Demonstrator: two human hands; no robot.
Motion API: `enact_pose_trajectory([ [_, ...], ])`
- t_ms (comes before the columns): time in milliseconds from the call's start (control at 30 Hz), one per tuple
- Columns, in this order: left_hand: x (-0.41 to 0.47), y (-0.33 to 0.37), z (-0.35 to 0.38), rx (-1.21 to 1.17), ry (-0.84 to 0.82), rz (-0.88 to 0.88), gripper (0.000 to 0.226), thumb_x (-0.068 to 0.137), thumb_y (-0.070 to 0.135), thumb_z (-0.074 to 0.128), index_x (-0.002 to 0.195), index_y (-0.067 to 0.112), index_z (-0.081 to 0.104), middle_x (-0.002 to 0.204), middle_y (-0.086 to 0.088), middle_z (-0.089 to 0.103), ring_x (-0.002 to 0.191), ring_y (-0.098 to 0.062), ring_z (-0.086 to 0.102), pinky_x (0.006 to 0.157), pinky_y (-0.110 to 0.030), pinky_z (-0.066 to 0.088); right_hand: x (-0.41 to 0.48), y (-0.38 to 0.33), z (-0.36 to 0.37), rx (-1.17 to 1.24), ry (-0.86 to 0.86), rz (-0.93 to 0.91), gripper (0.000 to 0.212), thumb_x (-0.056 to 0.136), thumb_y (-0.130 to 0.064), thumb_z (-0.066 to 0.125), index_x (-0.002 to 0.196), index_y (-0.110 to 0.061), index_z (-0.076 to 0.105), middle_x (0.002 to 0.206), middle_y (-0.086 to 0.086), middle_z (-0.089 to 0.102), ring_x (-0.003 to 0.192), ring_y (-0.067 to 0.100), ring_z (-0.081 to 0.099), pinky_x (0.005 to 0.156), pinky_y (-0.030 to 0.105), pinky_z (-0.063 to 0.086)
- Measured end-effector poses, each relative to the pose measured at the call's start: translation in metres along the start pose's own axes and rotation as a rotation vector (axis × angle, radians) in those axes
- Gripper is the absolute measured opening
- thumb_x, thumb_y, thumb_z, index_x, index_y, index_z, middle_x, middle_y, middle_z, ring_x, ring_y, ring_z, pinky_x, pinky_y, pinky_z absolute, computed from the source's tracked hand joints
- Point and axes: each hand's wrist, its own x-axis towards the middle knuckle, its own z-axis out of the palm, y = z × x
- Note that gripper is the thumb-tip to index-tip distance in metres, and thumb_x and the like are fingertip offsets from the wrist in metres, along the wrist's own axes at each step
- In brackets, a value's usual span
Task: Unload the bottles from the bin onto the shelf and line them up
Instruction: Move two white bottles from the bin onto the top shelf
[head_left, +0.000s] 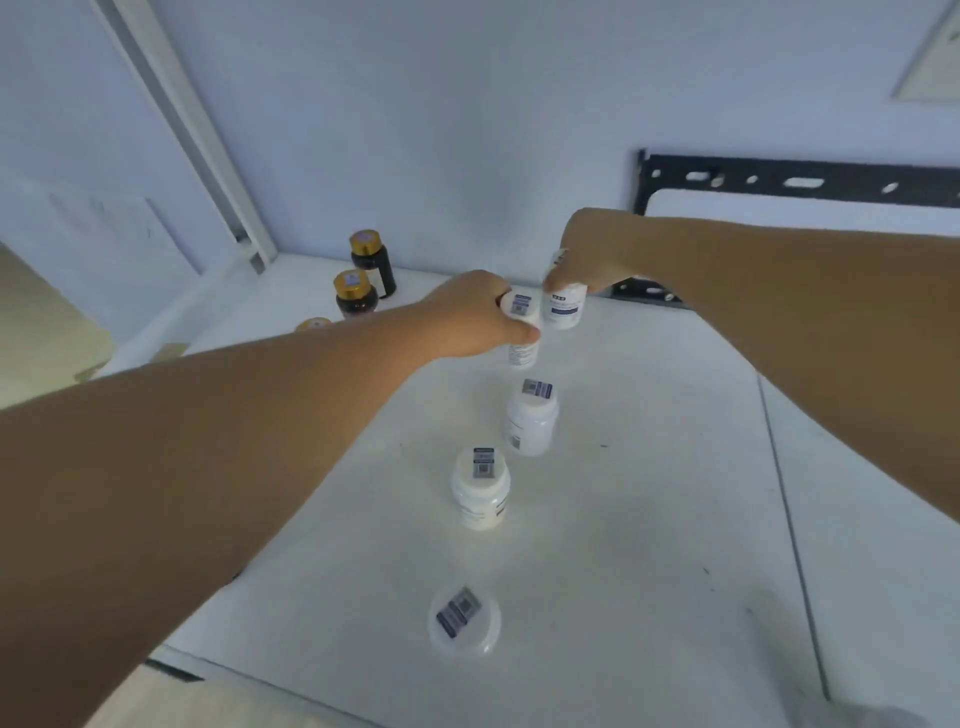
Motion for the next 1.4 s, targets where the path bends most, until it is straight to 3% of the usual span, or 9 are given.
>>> enact_pose_trajectory([
  [300,0.026,-0.007,0.007,0.042,-0.143,-0.030,0.029,0.078,0.044,0.079,0.088,0.021,0.065,0.078,0.006,0.063,0.070,-0.014,0.058,0.061,-0.028,0.042,0.041,0.005,0.024,0.016,-0.083,-0.027,0.038,0.078,-0.040,0.071,0.064,-0.009,0.053,0.060,0.009,0.055,0.050,0.024,0.048,0.050,0.025,0.033],
  [400,0.026,0.000,-0.011,0.073,-0.135,-0.019,0.045,0.080,0.055,0.074,0.093,0.014,0.064,0.078,0.003,0.056,0.071,-0.018,0.053,0.063,-0.031,0.037,0.028,0.008,0.015,-0.019,-0.074,-0.031,0.046,0.076,-0.051,0.074,0.087,-0.008,0.063,0.086,0.012,0.063,0.069,0.027,0.060,0.060,0.031,0.045],
  [500,0.026,0.018,-0.033,0.109,-0.066,0.059,0.043,0.085,0.054,0.067,0.079,0.016,0.048,0.076,-0.006,0.041,0.068,-0.021,0.040,0.063,-0.032,0.029,0.001,0.017,0.001,0.000,-0.016,0.019,0.067,0.080,-0.052,0.072,0.124,-0.003,0.058,0.125,0.015,0.063,0.112,0.034,0.061,0.093,0.042,0.049],
  [600,0.022,0.043,-0.046,0.102,-0.007,0.165,0.030,0.086,0.047,0.070,0.096,0.023,0.056,0.092,0.001,0.053,0.082,-0.017,0.050,0.076,-0.027,0.039,-0.044,0.030,-0.018,0.012,0.013,0.105,0.063,0.081,-0.050,0.070,0.119,0.000,0.063,0.111,0.019,0.069,0.098,0.034,0.066,0.085,0.039,0.050],
  [700,0.016,0.075,-0.043,0.083,-0.018,0.282,0.047,0.083,0.043,0.076,0.122,0.020,0.065,0.118,0.006,0.067,0.108,-0.014,0.063,0.098,-0.033,0.049,-0.105,0.047,-0.032,0.043,0.063,0.215,0.050,0.082,-0.050,0.067,0.108,-0.007,0.066,0.102,0.009,0.070,0.103,0.034,0.064,0.088,0.040,0.051],
  [767,0.004,0.105,-0.032,0.073,-0.057,0.403,0.050,0.081,0.043,0.078,0.125,0.023,0.063,0.121,0.008,0.067,0.111,-0.012,0.064,0.100,-0.032,0.049,-0.154,0.061,-0.038,0.043,0.127,0.287,0.032,0.083,-0.051,0.066,0.079,-0.021,0.055,0.081,-0.004,0.057,0.090,0.029,0.055,0.070,0.032,0.045],
  [867,-0.026,0.162,-0.008,0.081,-0.121,0.589,0.052,0.079,0.045,0.080,0.124,0.025,0.063,0.120,0.011,0.067,0.109,-0.009,0.064,0.098,-0.028,0.049,-0.240,0.077,-0.049,0.057,0.181,0.436,0.039,0.084,-0.051,0.066,0.071,-0.025,0.039,0.074,-0.008,0.048,0.082,0.025,0.049,0.060,0.030,0.037],
  [1067,-0.116,0.286,0.067,0.128,-0.272,0.876,0.053,0.078,0.049,0.079,0.124,0.028,0.063,0.120,0.012,0.065,0.108,-0.009,0.063,0.096,-0.027,0.048,-0.430,0.124,-0.047,0.033,0.259,0.691,0.063,0.080,-0.054,0.068,0.119,-0.004,0.063,0.109,0.010,0.071,0.102,0.030,0.065,0.092,0.040,0.051],
  [1400,-0.281,0.462,0.261,0.310,-0.500,1.158,0.045,0.081,0.040,0.079,0.120,0.020,0.067,0.114,0.007,0.068,0.104,-0.014,0.064,0.095,-0.030,0.050,-0.713,0.226,0.051,0.098,0.176,1.024,0.057,0.087,-0.052,0.065,0.111,0.000,0.069,0.110,0.015,0.070,0.101,0.033,0.065,0.085,0.036,0.051],
])
